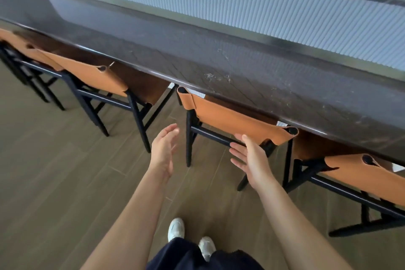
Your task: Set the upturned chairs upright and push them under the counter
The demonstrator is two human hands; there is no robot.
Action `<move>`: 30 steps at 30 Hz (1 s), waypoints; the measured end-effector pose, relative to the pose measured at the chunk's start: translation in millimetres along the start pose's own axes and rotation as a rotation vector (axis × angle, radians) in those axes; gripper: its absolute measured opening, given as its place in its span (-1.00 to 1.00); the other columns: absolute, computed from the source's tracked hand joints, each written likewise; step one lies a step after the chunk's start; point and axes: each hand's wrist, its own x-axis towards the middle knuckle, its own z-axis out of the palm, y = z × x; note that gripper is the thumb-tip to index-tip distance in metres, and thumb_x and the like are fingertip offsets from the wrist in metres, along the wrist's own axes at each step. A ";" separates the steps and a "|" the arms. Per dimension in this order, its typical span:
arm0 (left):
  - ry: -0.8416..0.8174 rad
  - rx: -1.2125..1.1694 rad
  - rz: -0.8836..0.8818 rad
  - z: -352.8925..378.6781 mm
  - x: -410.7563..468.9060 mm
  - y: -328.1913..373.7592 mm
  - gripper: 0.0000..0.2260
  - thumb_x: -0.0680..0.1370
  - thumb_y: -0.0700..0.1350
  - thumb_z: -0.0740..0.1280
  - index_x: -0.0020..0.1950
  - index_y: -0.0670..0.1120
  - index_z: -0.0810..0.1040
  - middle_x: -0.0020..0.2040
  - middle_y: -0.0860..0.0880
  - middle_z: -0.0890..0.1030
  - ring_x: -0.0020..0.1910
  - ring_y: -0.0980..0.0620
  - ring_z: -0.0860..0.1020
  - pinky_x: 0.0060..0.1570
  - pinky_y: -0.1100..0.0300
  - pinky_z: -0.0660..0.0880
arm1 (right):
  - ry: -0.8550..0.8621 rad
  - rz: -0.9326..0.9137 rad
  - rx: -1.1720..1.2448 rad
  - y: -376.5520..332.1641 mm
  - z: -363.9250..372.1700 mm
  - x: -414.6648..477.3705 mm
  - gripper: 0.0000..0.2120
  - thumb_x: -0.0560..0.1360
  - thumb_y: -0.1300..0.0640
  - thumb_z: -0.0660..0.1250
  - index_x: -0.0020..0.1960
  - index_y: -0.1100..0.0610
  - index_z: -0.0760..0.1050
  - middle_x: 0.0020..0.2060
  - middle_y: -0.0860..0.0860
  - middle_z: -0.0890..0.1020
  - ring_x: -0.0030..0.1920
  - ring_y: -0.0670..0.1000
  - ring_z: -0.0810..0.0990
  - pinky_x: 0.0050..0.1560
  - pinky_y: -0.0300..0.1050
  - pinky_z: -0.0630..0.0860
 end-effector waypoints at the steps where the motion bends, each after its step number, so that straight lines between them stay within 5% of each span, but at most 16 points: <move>1: 0.008 -0.006 0.005 -10.2 -2.4 0.6 -0.82 0.57 -0.18 0.30 0.11 0.03 0.60 0.11 0.06 0.64 0.14 0.12 0.54 0.37 -0.02 0.35 | -0.025 -0.006 -0.016 1.4 7.4 -2.6 -0.71 0.64 -0.07 0.17 0.26 -0.03 0.54 0.16 0.02 0.63 0.13 -0.02 0.62 0.09 -0.04 0.58; 14: 0.118 -0.141 0.086 -156.2 38.6 51.6 -0.82 0.54 -0.24 0.29 0.02 -0.04 0.65 0.09 -0.02 0.67 0.19 0.01 0.56 0.34 0.00 0.37 | -0.214 -0.068 -0.095 6.1 173.3 -11.0 -0.76 0.59 -0.04 0.26 0.21 -0.07 0.57 0.13 0.00 0.65 0.12 -0.03 0.63 0.10 -0.05 0.58; 17: 0.129 -0.129 0.093 -205.1 61.6 70.6 -0.82 0.54 -0.25 0.30 0.02 -0.05 0.66 0.05 -0.02 0.69 0.15 0.02 0.59 0.28 0.03 0.42 | -0.233 -0.059 -0.069 11.7 226.1 -11.7 -0.83 0.58 -0.03 0.27 0.12 -0.11 0.59 0.09 -0.03 0.67 0.07 -0.06 0.66 -0.03 -0.13 0.61; 25: 0.143 -0.122 0.083 -308.7 117.4 113.6 -0.83 0.54 -0.24 0.29 0.02 -0.06 0.65 0.04 -0.03 0.69 0.14 0.02 0.60 0.16 0.10 0.44 | -0.238 -0.014 -0.028 32.5 345.2 -5.9 -0.81 0.61 -0.04 0.24 0.14 -0.12 0.58 0.08 -0.02 0.68 0.08 -0.03 0.67 0.07 -0.04 0.60; 30: 0.172 -0.157 0.050 -338.9 156.0 134.0 -0.84 0.55 -0.23 0.29 0.03 -0.08 0.64 0.06 -0.06 0.68 0.14 0.00 0.60 0.24 0.05 0.44 | -0.237 0.033 -0.022 28.2 398.2 12.6 -0.76 0.62 -0.01 0.21 0.22 -0.04 0.57 0.05 0.00 0.70 0.04 -0.03 0.68 -0.05 -0.10 0.61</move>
